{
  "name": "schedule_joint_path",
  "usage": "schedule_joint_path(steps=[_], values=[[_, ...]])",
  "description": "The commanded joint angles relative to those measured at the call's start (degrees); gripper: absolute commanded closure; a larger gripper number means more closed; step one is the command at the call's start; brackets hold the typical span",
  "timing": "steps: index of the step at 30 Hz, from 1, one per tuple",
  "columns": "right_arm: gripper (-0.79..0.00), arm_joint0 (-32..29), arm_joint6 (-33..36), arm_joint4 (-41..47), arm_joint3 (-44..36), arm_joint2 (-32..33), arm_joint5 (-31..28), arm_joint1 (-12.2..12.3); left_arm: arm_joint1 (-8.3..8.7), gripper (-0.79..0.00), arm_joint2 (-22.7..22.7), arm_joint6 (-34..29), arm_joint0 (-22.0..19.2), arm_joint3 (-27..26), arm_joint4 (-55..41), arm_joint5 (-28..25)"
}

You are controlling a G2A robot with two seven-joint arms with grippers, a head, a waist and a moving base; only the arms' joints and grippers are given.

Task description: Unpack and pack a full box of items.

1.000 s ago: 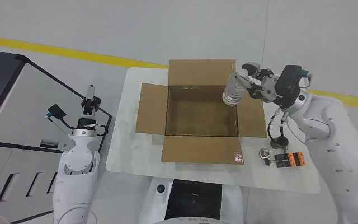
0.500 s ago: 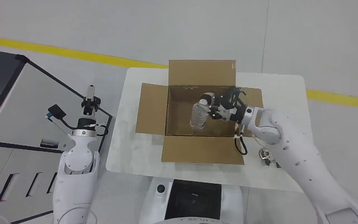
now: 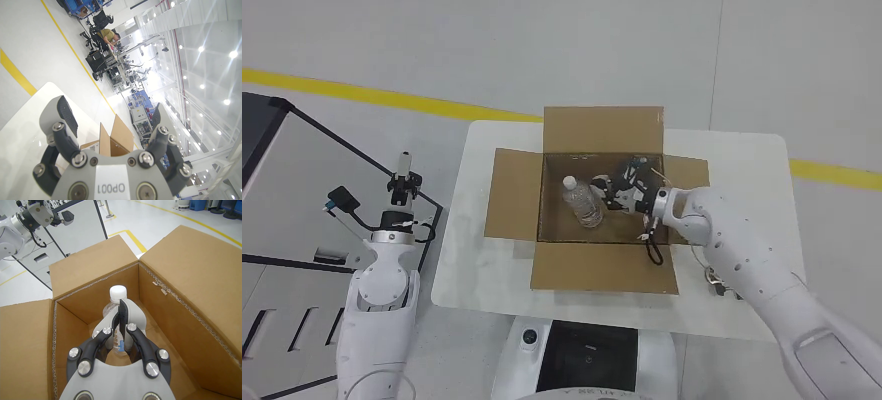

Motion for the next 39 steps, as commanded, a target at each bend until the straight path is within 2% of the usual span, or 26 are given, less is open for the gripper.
schedule_joint_path(steps=[1,7,11,14,17,23,27,31,35,39], values=[[0.0,1.0,-0.3,0.4,1.4,-0.4,-0.8,-0.5,0.0,-0.785,0.0,0.0,0.0,0.0,0.0,0.0],[0.0,4.2,-2.4,-0.1,6.0,3.0,-3.4,-0.2,0.0,-0.785,0.0,0.0,0.0,0.0,0.0,0.0],[0.0,4.5,-6.4,-3.5,7.4,8.5,-6.7,2.0,0.0,-0.785,0.0,0.0,0.0,0.0,0.0,0.0],[0.0,2.6,-10.4,-7.5,5.9,14.7,-10.5,4.7,0.0,-0.785,0.0,0.0,0.0,0.0,0.0,0.0],[0.0,-1.4,-14.2,-11.5,2.7,23.2,-11.9,8.0,0.0,-0.785,0.0,0.0,0.0,0.0,0.0,0.0],[0.0,-14.2,-19.6,-18.1,-7.1,43.2,-13.0,13.8,0.0,-0.785,0.0,0.0,0.0,0.0,0.0,0.0],[0.0,-23.2,-22.4,-21.6,-10.7,55.5,-11.6,16.2,0.0,-0.785,0.0,0.0,0.0,0.0,0.0,0.0],[0.0,-31.1,-26.8,-25.6,-12.0,64.7,-10.2,17.5,0.0,-0.785,0.0,0.0,0.0,0.0,0.0,0.0],[-0.04,-37.1,-29.1,-29.3,-10.7,69.6,-6.1,17.9,0.0,-0.785,0.0,0.0,0.0,0.0,0.0,0.0],[-0.034,-41.1,-28.3,-30.1,-7.0,68.5,-4.2,17.5,0.0,-0.785,0.0,0.0,0.0,0.0,0.0,0.0]])
